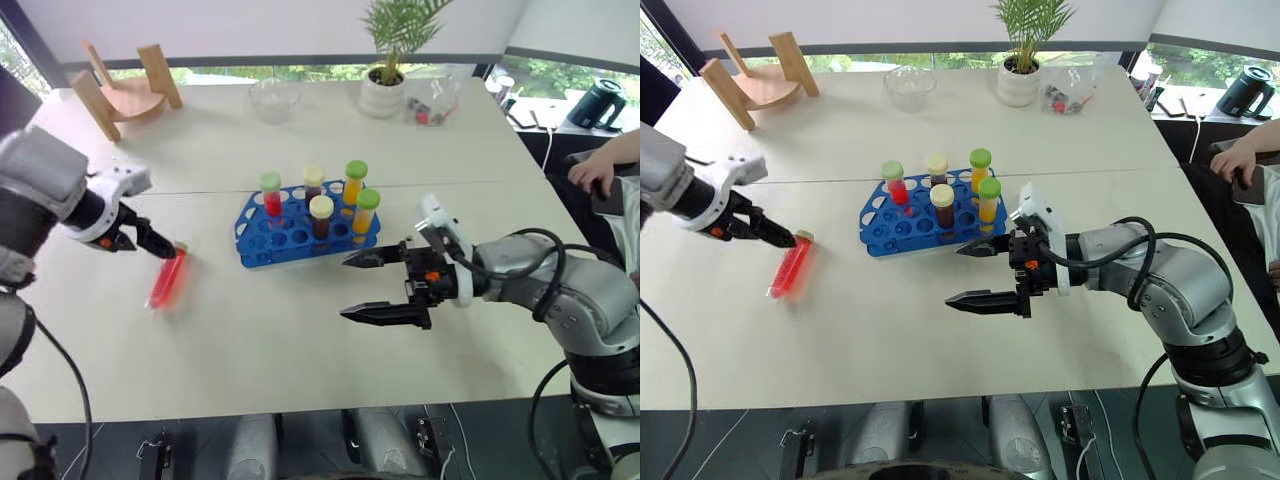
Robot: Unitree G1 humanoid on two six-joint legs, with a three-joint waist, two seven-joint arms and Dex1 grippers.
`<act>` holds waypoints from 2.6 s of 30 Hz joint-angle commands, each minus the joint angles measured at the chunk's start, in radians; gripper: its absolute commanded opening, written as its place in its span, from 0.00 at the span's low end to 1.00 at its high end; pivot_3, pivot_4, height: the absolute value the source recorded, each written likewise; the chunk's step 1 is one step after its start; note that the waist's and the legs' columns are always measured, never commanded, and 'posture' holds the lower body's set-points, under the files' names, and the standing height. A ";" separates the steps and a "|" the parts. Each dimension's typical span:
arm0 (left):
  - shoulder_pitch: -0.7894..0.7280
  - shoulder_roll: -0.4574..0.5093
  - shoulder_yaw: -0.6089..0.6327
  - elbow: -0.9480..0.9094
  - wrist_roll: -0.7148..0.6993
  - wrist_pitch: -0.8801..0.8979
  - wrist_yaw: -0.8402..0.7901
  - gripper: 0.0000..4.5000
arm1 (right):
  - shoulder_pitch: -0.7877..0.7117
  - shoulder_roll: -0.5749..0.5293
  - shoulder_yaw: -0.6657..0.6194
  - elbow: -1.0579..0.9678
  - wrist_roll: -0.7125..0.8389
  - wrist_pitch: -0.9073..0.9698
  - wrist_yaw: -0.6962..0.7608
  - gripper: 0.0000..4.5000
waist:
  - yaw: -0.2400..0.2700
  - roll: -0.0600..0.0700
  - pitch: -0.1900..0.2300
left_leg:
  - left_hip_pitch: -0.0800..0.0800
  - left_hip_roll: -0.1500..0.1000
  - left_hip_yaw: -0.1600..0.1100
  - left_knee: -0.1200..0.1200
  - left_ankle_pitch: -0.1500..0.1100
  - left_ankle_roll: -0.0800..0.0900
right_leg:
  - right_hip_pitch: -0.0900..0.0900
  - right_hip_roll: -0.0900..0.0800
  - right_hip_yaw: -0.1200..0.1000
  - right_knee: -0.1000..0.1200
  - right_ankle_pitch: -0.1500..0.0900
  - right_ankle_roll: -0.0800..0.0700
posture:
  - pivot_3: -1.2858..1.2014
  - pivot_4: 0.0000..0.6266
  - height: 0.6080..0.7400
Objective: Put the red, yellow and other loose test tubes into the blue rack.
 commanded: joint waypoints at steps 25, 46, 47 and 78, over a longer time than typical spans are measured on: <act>0.055 -0.206 0.157 0.267 0.261 -0.488 -0.086 0.17 | 0.120 0.025 -0.079 -0.097 0.004 -0.021 -0.129 1.00 | 0.002 0.000 -0.001 | 0.002 -0.002 0.000 0.003 0.000 0.000 | 0.001 -0.001 0.000 0.006 0.000 0.000 | 0.52 0.24 1.00; 0.688 -0.730 1.050 -0.656 -0.226 -1.059 0.433 0.17 | -0.044 -0.066 -0.135 0.147 0.002 0.022 -0.023 1.00 | 0.032 -0.002 -0.002 | 0.007 -0.002 0.000 0.016 0.001 -0.002 | 0.012 -0.003 0.001 0.007 0.005 0.006 | 0.52 0.24 1.00; 0.693 -0.748 1.022 -0.638 -0.214 -1.095 0.426 0.17 | -0.047 -0.065 -0.130 0.151 -0.004 0.024 -0.022 1.00 | 0.032 -0.002 -0.002 | 0.007 -0.002 0.000 0.016 0.001 -0.002 | 0.012 -0.003 0.001 0.007 0.005 0.006 | 0.52 0.24 1.00; 0.811 -0.726 0.873 -0.439 -0.123 -1.367 0.373 0.17 | -0.047 -0.022 -0.132 0.129 -0.007 0.059 -0.090 1.00 | 0.028 -0.001 -0.002 | 0.019 -0.003 0.001 0.014 0.000 0.000 | 0.023 -0.002 0.003 0.004 0.005 0.005 | 0.52 0.24 1.00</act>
